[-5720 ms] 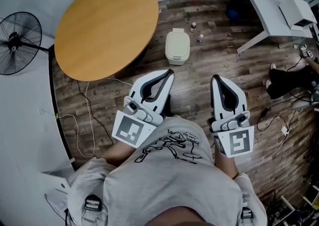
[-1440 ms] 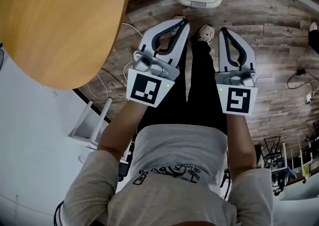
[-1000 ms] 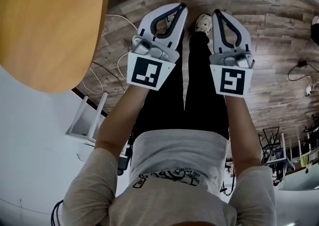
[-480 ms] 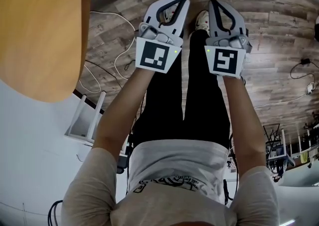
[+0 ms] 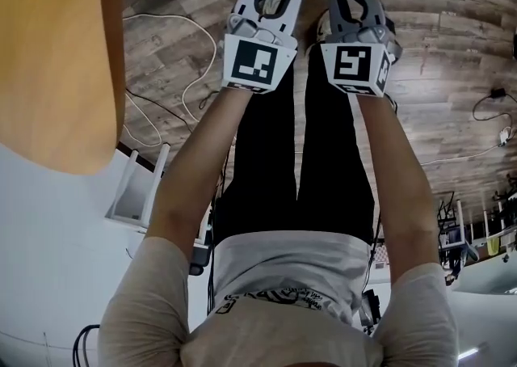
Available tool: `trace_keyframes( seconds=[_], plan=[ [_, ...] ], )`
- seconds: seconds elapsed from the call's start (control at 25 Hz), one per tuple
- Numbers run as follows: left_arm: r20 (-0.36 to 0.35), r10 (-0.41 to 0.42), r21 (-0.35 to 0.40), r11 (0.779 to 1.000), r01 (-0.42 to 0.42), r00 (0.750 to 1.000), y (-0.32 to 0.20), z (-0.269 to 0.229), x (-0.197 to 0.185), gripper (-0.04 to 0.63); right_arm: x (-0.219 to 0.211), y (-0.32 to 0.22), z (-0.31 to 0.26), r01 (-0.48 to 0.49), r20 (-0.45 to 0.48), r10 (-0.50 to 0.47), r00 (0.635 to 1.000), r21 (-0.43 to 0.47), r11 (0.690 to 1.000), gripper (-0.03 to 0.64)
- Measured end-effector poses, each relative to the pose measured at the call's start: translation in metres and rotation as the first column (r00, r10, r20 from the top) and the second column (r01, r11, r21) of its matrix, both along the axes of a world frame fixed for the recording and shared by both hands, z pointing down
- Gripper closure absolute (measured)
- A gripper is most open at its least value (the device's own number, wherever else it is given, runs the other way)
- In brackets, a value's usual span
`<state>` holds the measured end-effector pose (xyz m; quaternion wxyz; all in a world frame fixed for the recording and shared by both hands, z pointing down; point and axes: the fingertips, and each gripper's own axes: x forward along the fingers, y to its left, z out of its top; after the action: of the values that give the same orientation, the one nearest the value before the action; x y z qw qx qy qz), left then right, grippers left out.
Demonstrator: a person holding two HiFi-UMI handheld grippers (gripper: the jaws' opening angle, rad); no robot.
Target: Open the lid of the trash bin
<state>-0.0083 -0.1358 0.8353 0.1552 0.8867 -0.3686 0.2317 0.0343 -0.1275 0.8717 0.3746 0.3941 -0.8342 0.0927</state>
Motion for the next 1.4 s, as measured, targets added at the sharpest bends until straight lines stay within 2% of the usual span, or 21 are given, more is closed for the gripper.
trace_keyframes(
  seconds=[0.2, 0.44, 0.72, 0.88, 1.08, 1.4],
  plan=[
    [-0.001, 0.019, -0.008, 1.0, -0.019, 1.0, -0.001, 0.017, 0.006, 0.577, 0.0, -0.003, 0.02, 0.011, -0.065, -0.011, 0.998, -0.001, 1.0, 0.611],
    [0.051, 0.062, -0.022, 0.998, -0.061, 0.997, 0.006, 0.042, 0.005, 0.577, -0.006, 0.002, 0.044, 0.024, -0.083, -0.028, 0.996, -0.043, 0.999, 0.611],
    [0.077, 0.062, -0.063, 0.996, -0.057, 0.995, 0.013, 0.06, -0.001, 0.577, -0.008, 0.008, 0.061, 0.014, -0.123, -0.023, 0.992, -0.068, 0.998, 0.612],
    [0.081, 0.074, -0.054, 0.996, -0.07, 0.994, 0.012, 0.058, 0.001, 0.577, -0.008, 0.012, 0.066, -0.005, -0.1, -0.003, 0.995, -0.08, 0.997, 0.615],
    [0.071, 0.083, -0.087, 0.993, -0.076, 0.994, 0.021, 0.057, 0.002, 0.577, -0.009, 0.012, 0.068, 0.014, -0.104, -0.025, 0.994, -0.101, 0.995, 0.615],
    [0.058, 0.064, -0.076, 0.995, -0.06, 0.996, 0.011, 0.029, 0.004, 0.577, -0.006, 0.008, 0.064, -0.004, -0.103, -0.021, 0.994, -0.231, 0.973, 0.609]
  ],
)
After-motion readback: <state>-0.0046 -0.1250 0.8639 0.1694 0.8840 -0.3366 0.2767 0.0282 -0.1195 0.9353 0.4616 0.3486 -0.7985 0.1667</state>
